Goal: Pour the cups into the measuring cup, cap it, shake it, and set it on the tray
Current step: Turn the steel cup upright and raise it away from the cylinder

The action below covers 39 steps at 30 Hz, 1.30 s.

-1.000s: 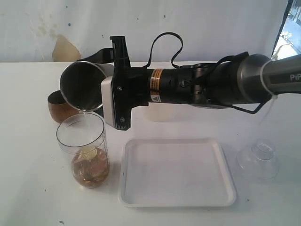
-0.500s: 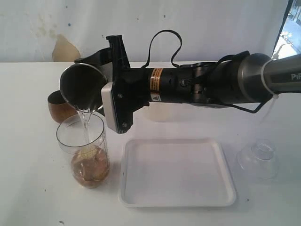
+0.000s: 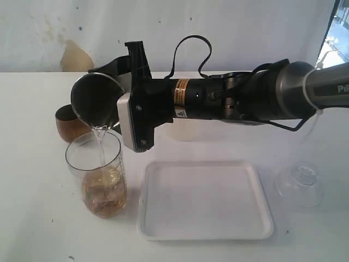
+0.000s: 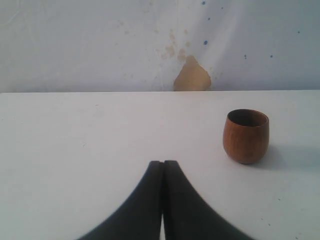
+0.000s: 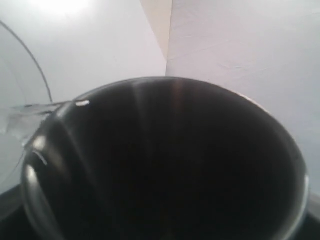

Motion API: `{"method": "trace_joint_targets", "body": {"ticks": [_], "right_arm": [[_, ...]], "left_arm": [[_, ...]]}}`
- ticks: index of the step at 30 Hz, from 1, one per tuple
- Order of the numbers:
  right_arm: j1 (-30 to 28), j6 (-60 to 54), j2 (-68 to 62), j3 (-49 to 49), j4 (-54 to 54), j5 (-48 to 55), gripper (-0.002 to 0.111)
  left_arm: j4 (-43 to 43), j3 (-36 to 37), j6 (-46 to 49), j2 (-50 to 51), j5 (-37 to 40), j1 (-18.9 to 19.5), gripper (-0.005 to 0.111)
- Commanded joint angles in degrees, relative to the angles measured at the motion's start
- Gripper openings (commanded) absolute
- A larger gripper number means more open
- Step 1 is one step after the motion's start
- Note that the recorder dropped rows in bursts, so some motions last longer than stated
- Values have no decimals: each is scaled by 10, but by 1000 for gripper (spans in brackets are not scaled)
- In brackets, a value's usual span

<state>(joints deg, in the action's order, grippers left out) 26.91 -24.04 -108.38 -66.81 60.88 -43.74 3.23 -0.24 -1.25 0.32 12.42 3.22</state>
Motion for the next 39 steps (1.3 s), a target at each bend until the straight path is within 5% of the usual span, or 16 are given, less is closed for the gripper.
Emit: {"method": "trace_joint_targets", "body": {"ticks": [1, 6, 13, 22, 39], "right_arm": [[1, 164, 10, -7, -10, -13, 0], [1, 301, 10, -7, -20, -41, 0], [-2, 442, 10, -24, -199, 27, 0], [-2, 618, -49, -97, -164, 41, 0], [-13, 613, -127, -104, -157, 29, 0]], "left_arm": [[2, 2, 0, -3, -7, -3, 0], [2, 2, 0, -3, -7, -3, 0], [2, 2, 0, -3, -7, -3, 0], [2, 2, 0, -3, -7, -3, 0], [2, 2, 0, -3, -7, -3, 0]]}}
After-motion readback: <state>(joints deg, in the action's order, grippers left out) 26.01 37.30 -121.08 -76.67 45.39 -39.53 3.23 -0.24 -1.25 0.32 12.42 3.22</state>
